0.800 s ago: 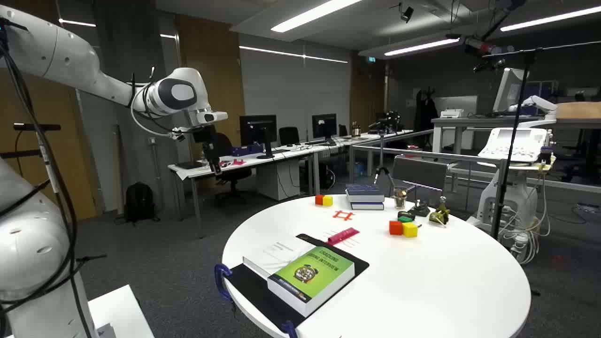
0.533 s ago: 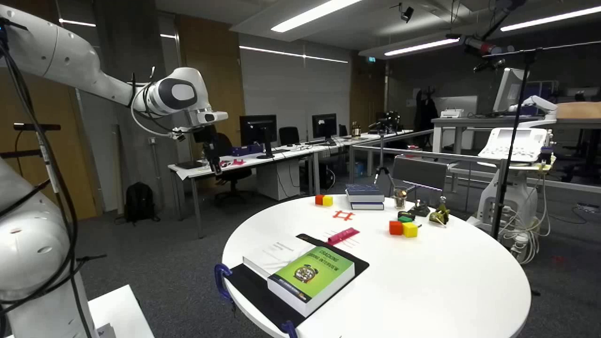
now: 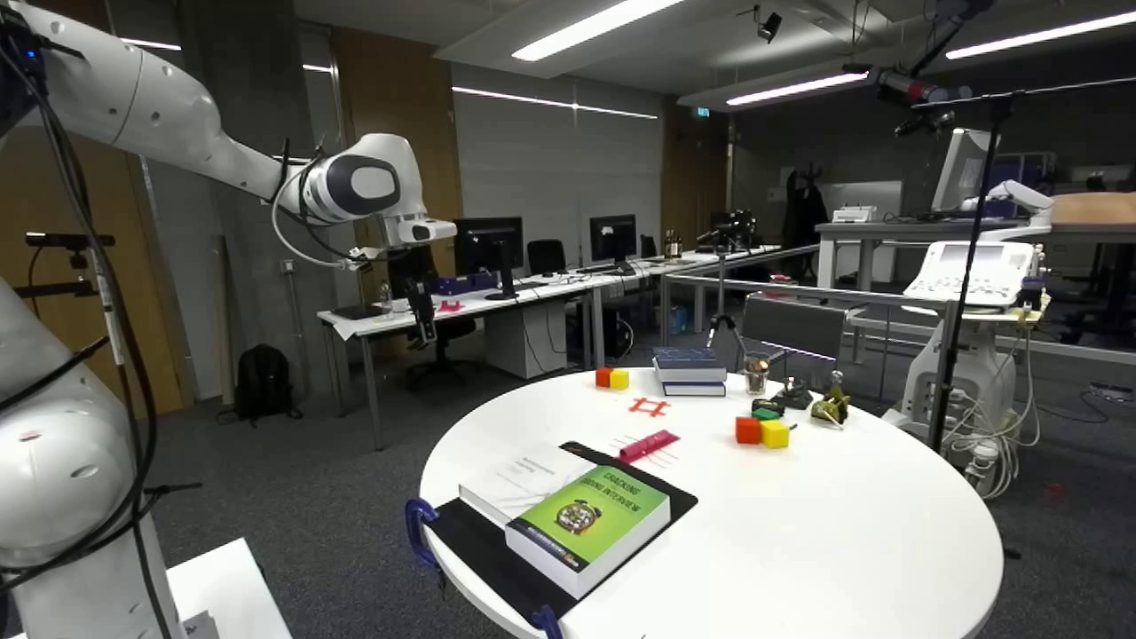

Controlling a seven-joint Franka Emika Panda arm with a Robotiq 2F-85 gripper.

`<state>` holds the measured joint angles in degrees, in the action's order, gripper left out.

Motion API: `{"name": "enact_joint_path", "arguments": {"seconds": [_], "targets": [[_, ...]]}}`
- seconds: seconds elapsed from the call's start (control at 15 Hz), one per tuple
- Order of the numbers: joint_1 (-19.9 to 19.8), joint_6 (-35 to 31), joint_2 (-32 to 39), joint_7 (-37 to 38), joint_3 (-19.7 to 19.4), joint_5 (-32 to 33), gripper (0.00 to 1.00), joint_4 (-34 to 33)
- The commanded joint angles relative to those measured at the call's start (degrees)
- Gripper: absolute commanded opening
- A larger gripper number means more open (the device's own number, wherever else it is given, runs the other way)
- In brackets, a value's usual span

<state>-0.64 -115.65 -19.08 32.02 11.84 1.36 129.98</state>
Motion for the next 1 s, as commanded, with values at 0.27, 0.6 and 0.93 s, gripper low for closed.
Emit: {"name": "enact_joint_path", "arguments": {"seconds": [0.27,0.6,0.93], "targets": [[0.85,-2.6,8.61,-9.96,-5.67,-4.91,1.0,-2.68],[0.28,-1.98,14.12,-18.53,-8.71,-7.1,1.0,-5.31],[-0.48,-3.6,19.35,-22.28,-11.07,-3.88,1.0,-7.73]]}}
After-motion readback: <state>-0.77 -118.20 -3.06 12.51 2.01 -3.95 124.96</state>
